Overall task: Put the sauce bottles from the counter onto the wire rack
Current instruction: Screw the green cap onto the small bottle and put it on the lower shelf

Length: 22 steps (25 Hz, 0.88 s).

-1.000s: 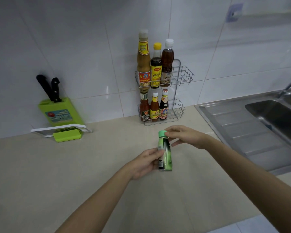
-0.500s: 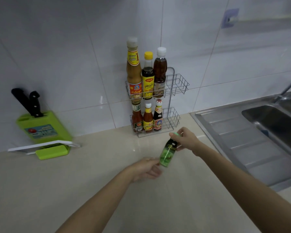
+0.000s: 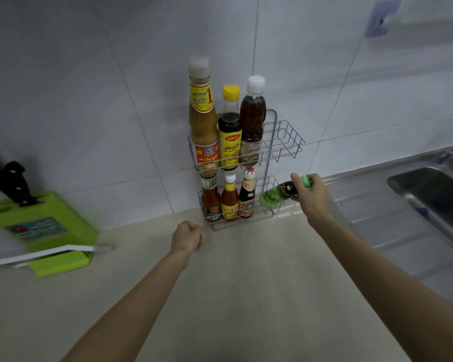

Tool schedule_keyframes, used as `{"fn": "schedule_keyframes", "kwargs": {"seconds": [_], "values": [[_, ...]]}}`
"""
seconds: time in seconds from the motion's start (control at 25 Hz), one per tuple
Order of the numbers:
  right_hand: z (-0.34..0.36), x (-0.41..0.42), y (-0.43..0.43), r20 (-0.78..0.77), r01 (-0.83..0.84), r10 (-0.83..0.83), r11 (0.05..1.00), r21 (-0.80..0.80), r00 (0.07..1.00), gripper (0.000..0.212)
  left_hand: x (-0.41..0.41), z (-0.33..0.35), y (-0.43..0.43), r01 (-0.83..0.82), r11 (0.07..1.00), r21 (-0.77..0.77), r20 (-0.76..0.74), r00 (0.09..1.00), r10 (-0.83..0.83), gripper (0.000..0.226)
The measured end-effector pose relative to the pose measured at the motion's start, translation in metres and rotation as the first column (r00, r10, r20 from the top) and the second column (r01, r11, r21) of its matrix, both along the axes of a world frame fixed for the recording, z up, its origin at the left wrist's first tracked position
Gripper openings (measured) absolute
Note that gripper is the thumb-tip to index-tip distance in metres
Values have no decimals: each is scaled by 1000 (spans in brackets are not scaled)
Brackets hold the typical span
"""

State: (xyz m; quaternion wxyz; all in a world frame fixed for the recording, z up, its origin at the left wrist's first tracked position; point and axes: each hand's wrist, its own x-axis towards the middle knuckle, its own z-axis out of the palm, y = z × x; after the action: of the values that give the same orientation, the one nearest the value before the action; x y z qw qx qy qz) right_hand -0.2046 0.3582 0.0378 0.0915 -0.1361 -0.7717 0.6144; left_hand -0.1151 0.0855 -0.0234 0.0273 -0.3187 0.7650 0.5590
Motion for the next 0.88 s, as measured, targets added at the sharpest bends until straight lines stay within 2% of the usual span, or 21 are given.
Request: {"fn": "schedule_keyframes", "kwargs": {"seconds": [0.04, 0.16, 0.24, 0.32, 0.44, 0.52, 0.64, 0.88], "values": [[-4, -7, -1, -12, 7, -6, 998, 57, 1000, 41, -6, -2, 0, -3, 1000, -5, 15, 1000, 3, 13], [-12, -20, -8, -34, -12, 20, 972, 233, 999, 39, -16, -5, 2, 40, 997, 64, 27, 999, -42, 46], [-18, -27, -14, -48, -45, 60, 962, 269, 997, 37, -20, -7, 7, 99, 985, 142, 21, 994, -103, 62], [-22, -29, -21, -28, -119, 132, 956, 270, 991, 40, -22, -12, 13, 115, 979, 167, 6, 993, -118, 61], [-28, -35, -30, -17, -203, 216, 941, 273, 976, 42, -23, -15, 17, 88, 988, 129, -39, 996, -84, 42], [-27, -41, -33, -13, -238, 256, 917, 320, 967, 38, -23, -13, 18, 89, 986, 140, -68, 994, -80, 43], [-30, -48, -34, 51, -359, 375, 826, 435, 926, 40, -18, -11, 19, 151, 982, 117, -127, 983, -136, 44], [-35, -52, -32, 140, -437, 423, 770, 466, 895, 56, -19, -7, 12, 266, 964, 5, -102, 959, -264, 50]]}}
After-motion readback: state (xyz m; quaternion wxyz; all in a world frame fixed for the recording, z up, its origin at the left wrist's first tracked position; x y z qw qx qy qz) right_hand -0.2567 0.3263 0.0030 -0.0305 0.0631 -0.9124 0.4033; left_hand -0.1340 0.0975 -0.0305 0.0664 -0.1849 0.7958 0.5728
